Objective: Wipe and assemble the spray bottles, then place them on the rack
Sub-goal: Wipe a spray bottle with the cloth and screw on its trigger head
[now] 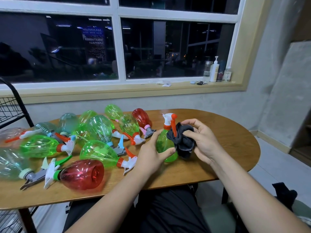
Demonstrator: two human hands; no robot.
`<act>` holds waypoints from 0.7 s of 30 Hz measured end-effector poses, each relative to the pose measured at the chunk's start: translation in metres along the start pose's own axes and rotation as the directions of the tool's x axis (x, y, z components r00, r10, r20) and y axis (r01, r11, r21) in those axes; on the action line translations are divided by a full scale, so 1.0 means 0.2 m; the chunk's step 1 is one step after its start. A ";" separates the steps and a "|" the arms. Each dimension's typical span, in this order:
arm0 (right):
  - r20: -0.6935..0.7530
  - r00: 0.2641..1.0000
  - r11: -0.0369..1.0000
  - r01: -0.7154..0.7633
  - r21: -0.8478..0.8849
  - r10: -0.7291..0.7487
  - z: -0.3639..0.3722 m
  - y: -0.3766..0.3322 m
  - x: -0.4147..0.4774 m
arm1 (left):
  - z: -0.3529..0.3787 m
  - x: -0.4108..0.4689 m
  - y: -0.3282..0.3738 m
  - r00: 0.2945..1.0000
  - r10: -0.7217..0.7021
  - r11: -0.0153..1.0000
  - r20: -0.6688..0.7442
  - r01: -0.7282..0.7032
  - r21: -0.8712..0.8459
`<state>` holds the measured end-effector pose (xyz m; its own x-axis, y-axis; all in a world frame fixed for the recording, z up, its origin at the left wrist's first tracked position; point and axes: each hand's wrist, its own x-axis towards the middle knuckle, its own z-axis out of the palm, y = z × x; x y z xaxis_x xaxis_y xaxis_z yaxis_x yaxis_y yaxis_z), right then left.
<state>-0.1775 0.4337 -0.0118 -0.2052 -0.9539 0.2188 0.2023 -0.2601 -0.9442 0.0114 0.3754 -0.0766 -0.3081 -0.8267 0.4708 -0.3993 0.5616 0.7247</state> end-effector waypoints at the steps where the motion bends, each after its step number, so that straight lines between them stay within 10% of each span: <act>1: -0.009 1.000 1.000 0.000 0.012 0.000 0.00 0.01 0.01 | 0.00 0.00 0.00 1.000 0.004 1.000 0.000 -0.004 -0.006; 21: 0.112 0.986 0.993 -0.122 0.011 0.120 0.08 -0.04 -0.10 | 0.05 0.02 -0.04 0.997 0.023 1.000 0.068 -0.022 -0.011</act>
<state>-0.1588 0.4520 -0.0053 -0.0710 -0.9889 0.1305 0.2360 -0.1438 -0.9611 0.0053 0.3676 -0.0854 -0.3748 -0.8095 0.4519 -0.3826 0.5790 0.7199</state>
